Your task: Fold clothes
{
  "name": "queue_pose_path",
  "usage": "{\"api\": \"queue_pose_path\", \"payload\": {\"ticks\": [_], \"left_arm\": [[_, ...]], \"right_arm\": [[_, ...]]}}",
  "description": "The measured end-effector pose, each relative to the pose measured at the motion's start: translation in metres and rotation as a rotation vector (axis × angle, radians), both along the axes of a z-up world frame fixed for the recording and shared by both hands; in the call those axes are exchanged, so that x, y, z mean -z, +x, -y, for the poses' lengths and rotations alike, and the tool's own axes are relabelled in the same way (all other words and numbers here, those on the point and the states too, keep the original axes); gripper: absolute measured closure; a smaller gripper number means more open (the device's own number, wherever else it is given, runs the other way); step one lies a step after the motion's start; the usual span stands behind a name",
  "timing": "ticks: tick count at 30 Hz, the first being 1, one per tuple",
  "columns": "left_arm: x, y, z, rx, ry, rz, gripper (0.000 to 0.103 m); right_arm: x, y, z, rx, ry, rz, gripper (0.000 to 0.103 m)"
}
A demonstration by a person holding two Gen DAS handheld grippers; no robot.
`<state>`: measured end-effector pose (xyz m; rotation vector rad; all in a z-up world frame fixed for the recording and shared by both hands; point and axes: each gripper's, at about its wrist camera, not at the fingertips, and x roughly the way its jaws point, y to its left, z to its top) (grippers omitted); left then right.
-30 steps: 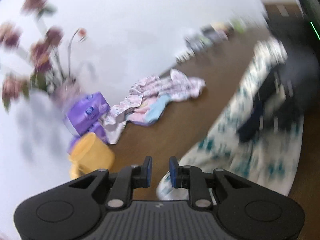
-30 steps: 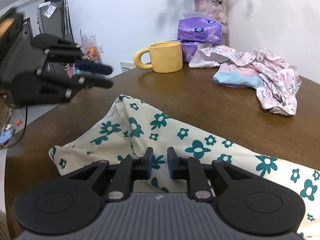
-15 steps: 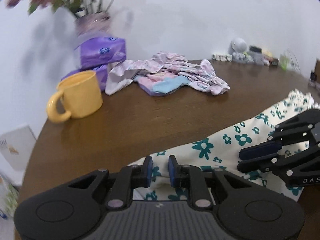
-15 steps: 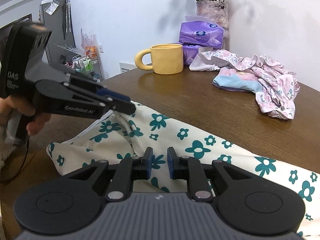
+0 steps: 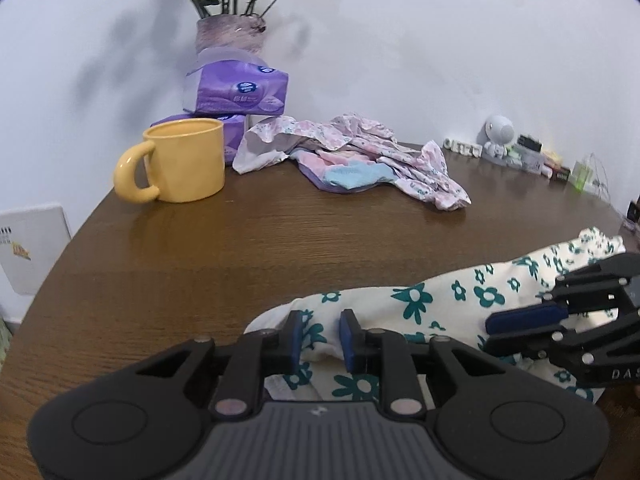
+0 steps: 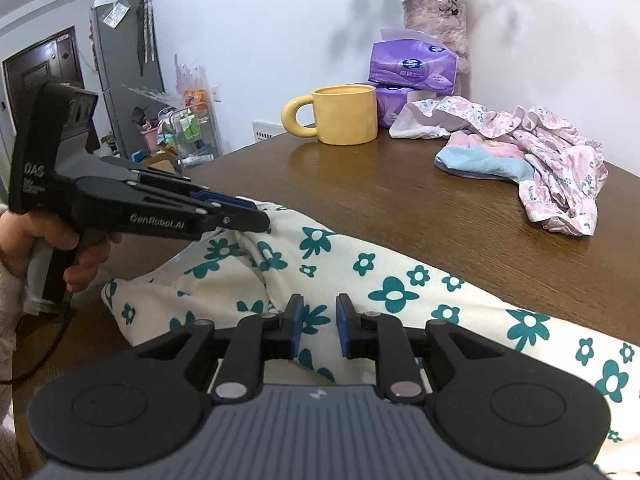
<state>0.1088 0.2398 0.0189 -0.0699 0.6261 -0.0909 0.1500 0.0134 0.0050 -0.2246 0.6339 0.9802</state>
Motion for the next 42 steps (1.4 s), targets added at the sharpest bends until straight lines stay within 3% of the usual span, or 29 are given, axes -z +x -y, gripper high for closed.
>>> {"api": "queue_pose_path", "payload": {"ticks": [6, 8, 12, 15, 20, 25, 32, 36, 42], "left_arm": [[0.002, -0.003, 0.001, -0.031, -0.02, 0.009, 0.082], [0.002, -0.003, 0.002, -0.035, -0.012, 0.013, 0.082], [0.002, -0.003, 0.003, -0.037, -0.01, 0.014, 0.082], [0.002, -0.003, 0.004, -0.045, -0.015, 0.013, 0.082], [0.002, -0.003, 0.007, -0.078, -0.018, 0.012, 0.081], [0.002, -0.003, 0.008, -0.102, -0.022, 0.012, 0.081], [0.003, -0.003, 0.011, -0.124, -0.02, 0.012, 0.08], [0.003, -0.004, 0.013, -0.133, -0.018, 0.013, 0.08], [0.002, -0.003, 0.015, -0.143, -0.012, 0.011, 0.08]], "right_arm": [[-0.002, -0.007, 0.007, 0.004, -0.034, 0.035, 0.08], [-0.005, -0.004, 0.015, 0.024, -0.005, 0.008, 0.073], [-0.026, 0.013, 0.043, 0.11, 0.07, 0.012, 0.069], [-0.033, 0.035, 0.057, 0.183, 0.063, 0.005, 0.069], [-0.018, 0.062, 0.067, 0.263, -0.018, -0.034, 0.069], [-0.006, 0.066, 0.084, 0.317, -0.083, -0.027, 0.07], [-0.001, 0.071, 0.12, 0.386, -0.074, -0.038, 0.073], [-0.016, 0.074, 0.157, 0.432, 0.041, -0.06, 0.06], [-0.04, 0.097, 0.255, 0.733, 0.038, 0.004, 0.043]]}}
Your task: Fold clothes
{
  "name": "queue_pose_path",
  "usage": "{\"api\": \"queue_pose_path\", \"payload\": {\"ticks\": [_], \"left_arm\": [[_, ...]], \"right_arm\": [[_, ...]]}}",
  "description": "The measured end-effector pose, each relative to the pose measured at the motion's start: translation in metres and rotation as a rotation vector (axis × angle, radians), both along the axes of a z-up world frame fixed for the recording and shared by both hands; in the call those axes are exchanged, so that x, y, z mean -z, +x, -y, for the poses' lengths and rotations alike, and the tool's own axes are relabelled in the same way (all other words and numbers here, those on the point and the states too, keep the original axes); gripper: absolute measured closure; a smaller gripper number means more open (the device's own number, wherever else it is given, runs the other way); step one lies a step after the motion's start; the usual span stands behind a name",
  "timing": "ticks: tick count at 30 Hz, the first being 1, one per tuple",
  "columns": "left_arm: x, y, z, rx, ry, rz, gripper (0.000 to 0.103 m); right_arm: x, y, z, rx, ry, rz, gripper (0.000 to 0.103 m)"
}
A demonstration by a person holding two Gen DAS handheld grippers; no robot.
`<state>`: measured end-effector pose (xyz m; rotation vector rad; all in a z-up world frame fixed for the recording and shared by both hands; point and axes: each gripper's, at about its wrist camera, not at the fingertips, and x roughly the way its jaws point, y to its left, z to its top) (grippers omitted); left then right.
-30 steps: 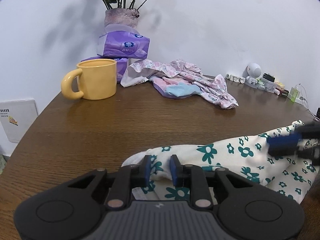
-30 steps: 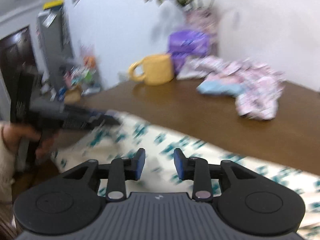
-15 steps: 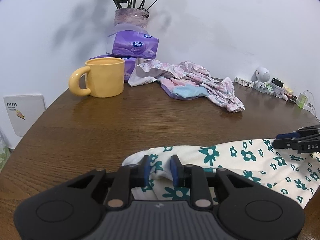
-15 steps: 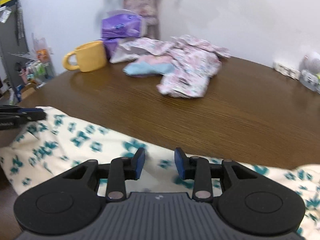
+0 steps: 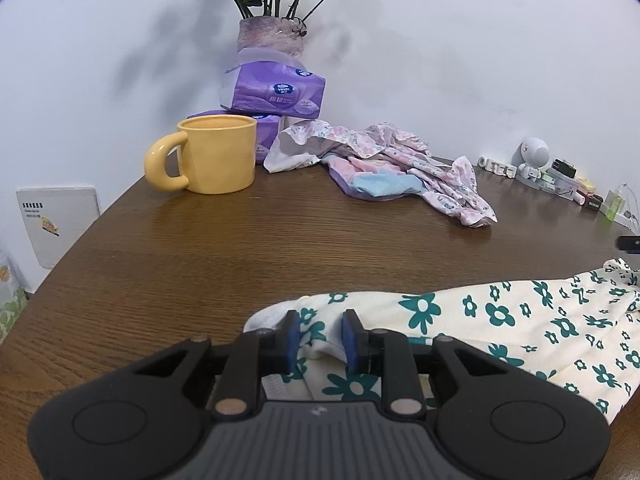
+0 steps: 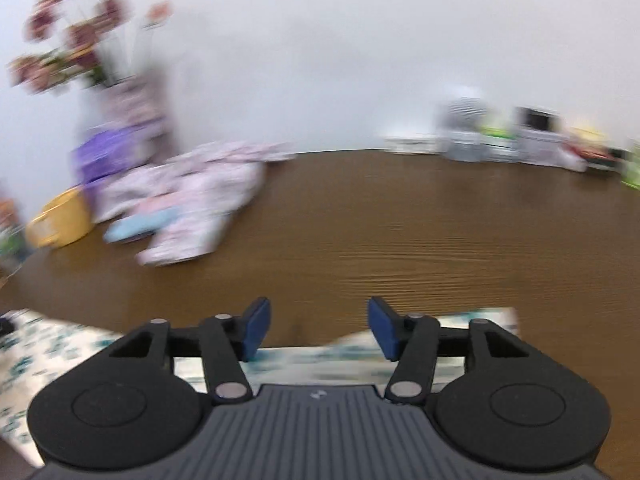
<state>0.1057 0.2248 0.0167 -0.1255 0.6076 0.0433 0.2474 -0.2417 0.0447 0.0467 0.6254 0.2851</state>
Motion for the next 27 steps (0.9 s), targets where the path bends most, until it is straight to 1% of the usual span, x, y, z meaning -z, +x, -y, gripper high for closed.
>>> {"api": "queue_pose_path", "payload": {"ticks": [1, 2, 3, 4, 7, 8, 11, 12, 13, 14, 15, 16, 17, 19, 21, 24, 27], "left_arm": [[0.0, 0.0, 0.001, -0.002, 0.002, -0.001, 0.08], [0.0, 0.0, 0.001, -0.004, 0.004, -0.001, 0.08], [-0.001, 0.0, 0.002, -0.006, 0.005, -0.002, 0.08], [0.0, 0.001, 0.002, -0.007, 0.006, -0.002, 0.08], [0.0, 0.001, 0.004, -0.011, 0.011, -0.002, 0.08], [0.0, 0.0, 0.004, -0.012, 0.013, -0.002, 0.08], [0.0, 0.001, 0.005, -0.019, 0.014, -0.002, 0.08], [0.0, 0.001, 0.005, -0.022, 0.015, -0.002, 0.08], [0.0, 0.001, 0.006, -0.024, 0.015, -0.002, 0.08], [0.0, 0.001, 0.006, -0.026, 0.016, -0.003, 0.08], [0.0, 0.001, 0.006, -0.029, 0.016, -0.003, 0.08], [-0.001, 0.001, 0.006, -0.031, 0.016, -0.003, 0.08], [-0.001, 0.001, 0.007, -0.033, 0.017, -0.003, 0.08], [0.0, 0.001, 0.007, -0.037, 0.017, -0.003, 0.08], [0.0, 0.0, 0.007, -0.042, 0.017, -0.003, 0.08], [0.0, 0.0, 0.008, -0.051, 0.021, -0.004, 0.076], [0.0, 0.0, 0.009, -0.054, 0.03, -0.003, 0.076]], "right_arm": [[0.0, 0.004, 0.014, 0.04, -0.008, -0.006, 0.041], [0.002, 0.008, 0.027, 0.07, -0.009, -0.015, 0.036], [0.005, 0.012, 0.038, 0.086, 0.0, -0.029, 0.028], [0.008, 0.017, 0.049, 0.102, 0.009, -0.044, 0.027], [0.019, 0.029, 0.07, 0.101, 0.076, -0.094, 0.026], [0.023, 0.033, 0.073, 0.098, 0.084, -0.104, 0.026], [0.035, 0.043, 0.072, 0.087, 0.071, -0.13, 0.026], [0.038, 0.045, 0.07, 0.082, 0.067, -0.137, 0.028], [0.039, 0.046, 0.068, 0.078, 0.069, -0.139, 0.032], [0.04, 0.045, 0.066, 0.075, 0.072, -0.138, 0.04], [0.041, 0.044, 0.065, 0.073, 0.075, -0.138, 0.057], [0.041, 0.043, 0.066, 0.072, 0.076, -0.14, 0.068], [0.041, 0.042, 0.066, 0.071, 0.078, -0.142, 0.094], [0.042, 0.04, 0.069, 0.068, 0.109, -0.152, 0.097], [0.041, 0.035, 0.076, 0.078, 0.136, -0.146, 0.098], [0.035, 0.025, 0.089, 0.103, 0.169, -0.128, 0.098], [0.036, 0.023, 0.092, 0.114, 0.152, -0.153, 0.098]]}}
